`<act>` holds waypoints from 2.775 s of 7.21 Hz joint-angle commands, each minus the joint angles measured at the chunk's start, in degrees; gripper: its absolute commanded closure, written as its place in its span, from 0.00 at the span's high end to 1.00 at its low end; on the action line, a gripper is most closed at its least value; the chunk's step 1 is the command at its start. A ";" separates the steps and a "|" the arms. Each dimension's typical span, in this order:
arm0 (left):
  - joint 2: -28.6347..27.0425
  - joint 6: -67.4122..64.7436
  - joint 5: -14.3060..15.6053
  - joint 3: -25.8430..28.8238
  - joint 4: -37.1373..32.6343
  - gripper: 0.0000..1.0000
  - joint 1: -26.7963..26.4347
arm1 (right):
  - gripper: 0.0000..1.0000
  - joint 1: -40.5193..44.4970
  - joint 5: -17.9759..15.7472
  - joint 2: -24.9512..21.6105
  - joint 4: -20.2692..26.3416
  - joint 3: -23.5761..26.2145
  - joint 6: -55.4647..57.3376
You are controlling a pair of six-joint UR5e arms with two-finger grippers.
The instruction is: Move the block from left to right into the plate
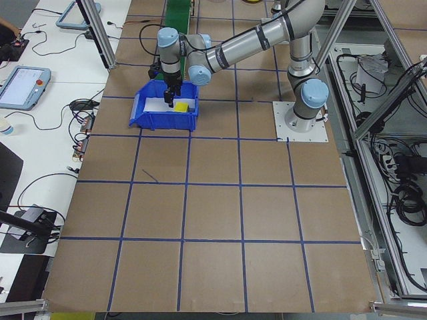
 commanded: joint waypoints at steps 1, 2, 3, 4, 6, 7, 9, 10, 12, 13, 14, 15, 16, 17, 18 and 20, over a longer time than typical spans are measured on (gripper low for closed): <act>-0.57 -0.49 -0.07 -1.48 0.11 0.91 -0.05 | 1.00 -0.08 -3.32 0.55 0.04 0.43 -0.32; -0.66 -0.49 -0.24 -1.84 0.11 0.91 -0.05 | 1.00 -0.25 -3.69 0.37 0.22 1.30 -0.05; -0.66 -0.49 0.02 -2.01 0.11 0.91 0.03 | 1.00 -1.99 -2.65 0.37 0.22 1.84 0.21; -0.75 -0.40 0.11 -2.02 0.11 0.91 -0.05 | 1.00 -2.36 -1.94 0.63 -0.48 0.88 0.39; -0.92 -0.22 0.20 -2.01 0.20 0.91 0.04 | 1.00 -2.89 3.15 1.77 -3.44 0.53 0.48; -1.01 -0.22 0.20 -2.02 0.11 0.91 -0.05 | 1.00 -2.89 5.42 3.61 -6.43 0.35 0.48; -1.62 -0.31 0.11 -2.19 0.20 0.91 -0.05 | 1.00 -3.50 5.89 4.15 -7.60 -1.83 0.39; -2.15 -0.40 0.11 -2.19 0.20 0.90 0.03 | 1.00 -4.11 6.06 4.24 -7.60 -2.89 -0.13; -2.15 -0.40 0.20 -2.10 0.11 0.74 -0.05 | 1.00 -4.12 10.43 4.15 -7.78 -2.64 -0.23; -1.98 -0.40 0.20 -2.10 0.11 0.57 -0.05 | 1.00 -4.12 11.33 4.15 -10.56 -2.29 -1.10; -1.19 -0.66 0.28 -1.49 0.02 0.56 -0.05 | 1.00 -4.12 11.51 4.24 -14.16 -2.12 -2.32; 0.64 -1.97 0.28 -0.88 -0.50 0.56 -0.23 | 1.00 -4.12 11.68 4.33 -14.19 -1.42 -2.34; 3.97 -2.07 0.20 -0.79 -0.68 0.56 -0.32 | 1.00 -4.12 11.69 4.24 -14.19 -0.71 -2.42; 7.74 -2.33 0.11 -0.18 -1.81 0.57 -0.66 | 1.00 -4.12 11.69 4.24 -14.19 -0.79 -2.51; 11.26 -4.51 -0.33 1.14 -5.04 0.57 -1.97 | 1.00 -4.21 11.69 4.24 -14.37 -0.71 -2.60; 14.37 -12.48 -0.94 5.43 -8.23 0.59 -9.41 | 1.00 -4.21 11.60 4.33 -14.28 -0.36 -2.51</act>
